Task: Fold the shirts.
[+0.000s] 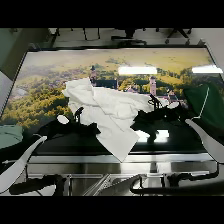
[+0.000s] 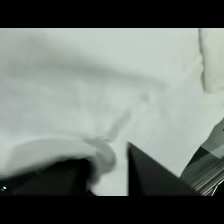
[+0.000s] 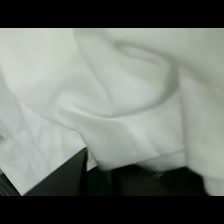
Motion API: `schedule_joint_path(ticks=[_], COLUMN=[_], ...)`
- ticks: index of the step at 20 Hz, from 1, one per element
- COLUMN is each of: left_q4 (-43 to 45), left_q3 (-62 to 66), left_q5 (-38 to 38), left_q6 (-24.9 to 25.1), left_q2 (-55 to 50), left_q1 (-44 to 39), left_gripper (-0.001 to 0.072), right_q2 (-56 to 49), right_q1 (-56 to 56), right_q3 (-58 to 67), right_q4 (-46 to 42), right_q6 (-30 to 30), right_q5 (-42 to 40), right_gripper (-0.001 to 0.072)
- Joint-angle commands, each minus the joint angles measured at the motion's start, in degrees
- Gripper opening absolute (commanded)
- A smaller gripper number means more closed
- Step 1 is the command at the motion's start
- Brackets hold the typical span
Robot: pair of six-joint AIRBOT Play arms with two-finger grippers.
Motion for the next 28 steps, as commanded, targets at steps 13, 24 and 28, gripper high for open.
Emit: schedule_joint_path(ticks=[13, 24, 28], left_q4=[20.9, 27.3, 26.7], left_q3=[6.9, 7.0, 7.0], left_q5=[-11.8, -18.4, -16.6], left_q6=[-2.8, 0.8, 2.0], left_q2=[8.9, 12.3, 12.3], left_q1=[10.1, 25.8, 26.8], left_gripper=[0.0012, 0.0012, 0.0012], right_q2=[14.8, 1.8, -4.8], right_q1=[-5.2, -20.7, -21.1], right_q3=[6.7, 26.9, 27.6], right_q4=[9.7, 9.8, 9.5], right_q6=[-8.1, -11.8, -11.7], right_q5=[-2.3, -24.1, -16.1], right_gripper=[0.0025, 0.0025, 0.0375])
